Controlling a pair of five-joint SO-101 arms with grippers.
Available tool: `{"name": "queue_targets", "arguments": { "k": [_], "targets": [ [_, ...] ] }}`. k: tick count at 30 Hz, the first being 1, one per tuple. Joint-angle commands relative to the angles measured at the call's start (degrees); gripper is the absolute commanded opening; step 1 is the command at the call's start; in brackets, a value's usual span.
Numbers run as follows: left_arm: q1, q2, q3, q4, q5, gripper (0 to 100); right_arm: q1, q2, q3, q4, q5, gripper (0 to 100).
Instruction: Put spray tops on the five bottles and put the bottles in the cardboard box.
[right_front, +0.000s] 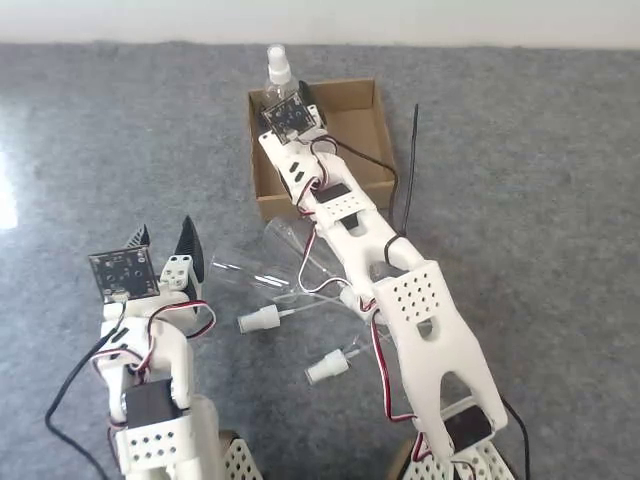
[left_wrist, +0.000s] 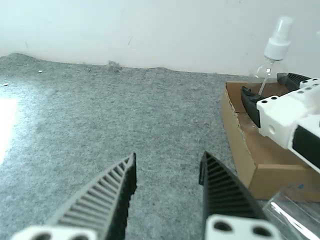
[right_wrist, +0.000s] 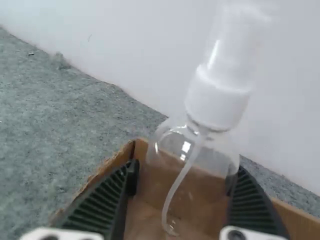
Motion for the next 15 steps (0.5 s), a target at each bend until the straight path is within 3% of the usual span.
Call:
{"name": "queue_targets", "arguments": {
  "k": [1, 15],
  "targets": [
    [0.26, -0.70, -0.75, -1.32, -0.35, 19, -0.04, -2.86, -1.58, 0.66, 0.62, 23.5],
    [0.26, -0.70, -0.66, -1.32, -0.44, 19, -0.04, -12.62, 9.67, 0.66, -2.73, 23.5]
  ]
}}
